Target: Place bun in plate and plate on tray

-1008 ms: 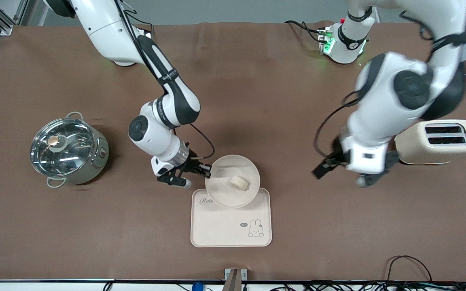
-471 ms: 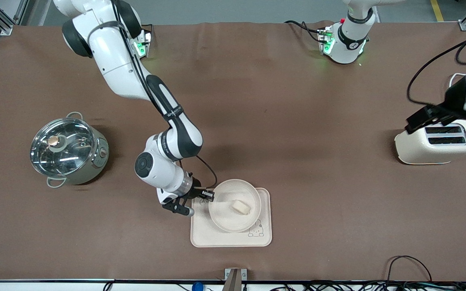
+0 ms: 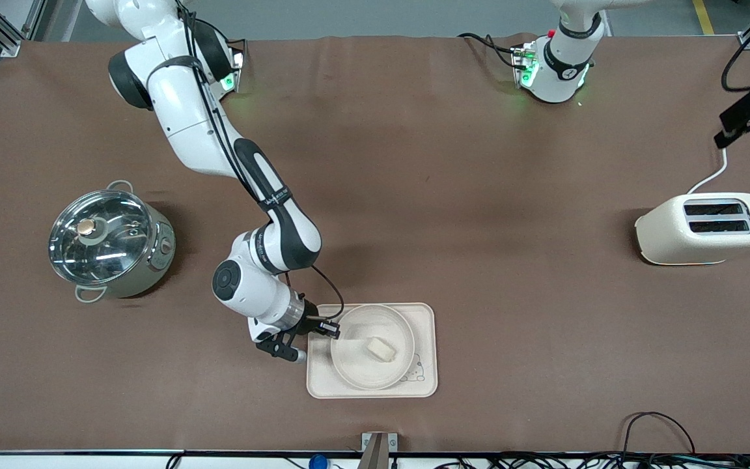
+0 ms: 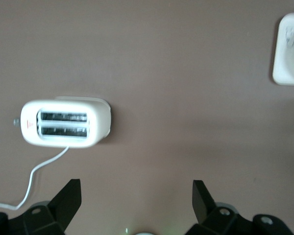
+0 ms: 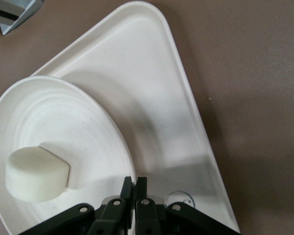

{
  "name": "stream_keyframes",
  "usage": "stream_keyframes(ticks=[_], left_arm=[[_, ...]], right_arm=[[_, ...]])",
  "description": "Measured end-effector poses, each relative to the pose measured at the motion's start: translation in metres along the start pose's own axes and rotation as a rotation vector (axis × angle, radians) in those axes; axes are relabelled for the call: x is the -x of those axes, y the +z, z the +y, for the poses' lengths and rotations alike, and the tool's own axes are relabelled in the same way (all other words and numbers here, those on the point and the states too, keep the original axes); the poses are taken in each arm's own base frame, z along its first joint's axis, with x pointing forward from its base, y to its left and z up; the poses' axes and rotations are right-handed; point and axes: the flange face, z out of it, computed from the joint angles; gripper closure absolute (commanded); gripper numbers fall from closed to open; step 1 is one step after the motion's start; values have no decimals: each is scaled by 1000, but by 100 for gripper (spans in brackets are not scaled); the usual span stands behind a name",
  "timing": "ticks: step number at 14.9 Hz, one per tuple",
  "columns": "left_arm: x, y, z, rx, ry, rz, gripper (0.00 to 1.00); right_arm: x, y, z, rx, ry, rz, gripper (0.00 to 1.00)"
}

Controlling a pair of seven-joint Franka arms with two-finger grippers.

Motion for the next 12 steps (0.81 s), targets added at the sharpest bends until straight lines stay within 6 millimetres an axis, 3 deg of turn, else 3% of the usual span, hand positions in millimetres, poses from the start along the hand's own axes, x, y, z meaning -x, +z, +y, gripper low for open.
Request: stream_keyframes(ticks=[1,3,4,8,9,11,12], left_arm=[[5,-1,2,-1,3,-9,0],[8,-2,7,-2,13,-12,0],[8,-1,8,-2,17,-14,0],[7,6,10,-3,19,-29,0],[6,7,10,-3,19,-32,0],[6,8,10,-2,19,-34,0],[6,8,10,-2,19,-34,0]], right_arm=[[-2,-1,2,0,3,2,97],[-5,-2,5,1,8,4,66],[-6,-2,5,1,9,4,58],[-11,-6,8,0,14,5,36],[-15,-10,9,-1,17,1,28],[-24,-21,9,-3,23,-11,0],[-28,-31,6,-8,21,-13,0]])
